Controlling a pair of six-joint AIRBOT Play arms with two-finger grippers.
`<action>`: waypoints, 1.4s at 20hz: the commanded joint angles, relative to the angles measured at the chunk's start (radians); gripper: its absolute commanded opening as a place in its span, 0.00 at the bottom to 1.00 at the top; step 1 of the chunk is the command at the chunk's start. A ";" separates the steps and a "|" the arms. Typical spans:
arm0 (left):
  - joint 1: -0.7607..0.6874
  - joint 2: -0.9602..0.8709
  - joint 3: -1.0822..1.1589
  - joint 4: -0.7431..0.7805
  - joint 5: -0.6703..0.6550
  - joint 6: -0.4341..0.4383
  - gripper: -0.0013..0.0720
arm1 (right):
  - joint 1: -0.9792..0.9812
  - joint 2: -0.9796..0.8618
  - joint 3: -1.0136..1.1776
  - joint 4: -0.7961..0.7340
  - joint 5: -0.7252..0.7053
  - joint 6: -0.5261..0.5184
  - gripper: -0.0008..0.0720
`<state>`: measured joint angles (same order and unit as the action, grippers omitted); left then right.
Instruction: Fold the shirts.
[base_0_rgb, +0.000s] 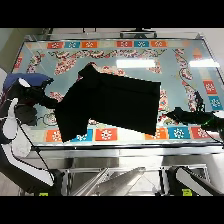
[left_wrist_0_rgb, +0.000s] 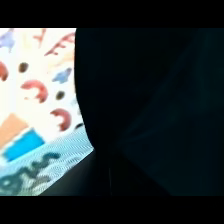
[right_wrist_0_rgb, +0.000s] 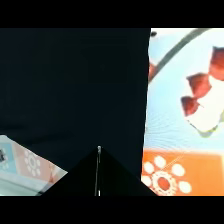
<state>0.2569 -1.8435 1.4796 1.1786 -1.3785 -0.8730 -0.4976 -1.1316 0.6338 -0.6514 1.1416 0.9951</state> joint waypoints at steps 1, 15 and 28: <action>-0.007 0.000 0.037 0.017 0.020 0.000 0.02 | 0.000 0.000 0.000 -0.002 0.001 0.002 0.04; 0.005 0.000 0.100 -0.055 -0.036 -0.010 0.05 | 0.185 -0.116 -0.179 -0.075 -0.182 0.179 0.59; 0.035 0.116 0.100 -0.301 -0.162 -0.055 0.04 | 0.209 0.032 -0.005 0.118 -0.033 0.075 0.04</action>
<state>0.2718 -1.7943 1.5784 1.0515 -1.4696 -0.9161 -0.2356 -1.2041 0.5453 -0.5694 0.9901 1.0798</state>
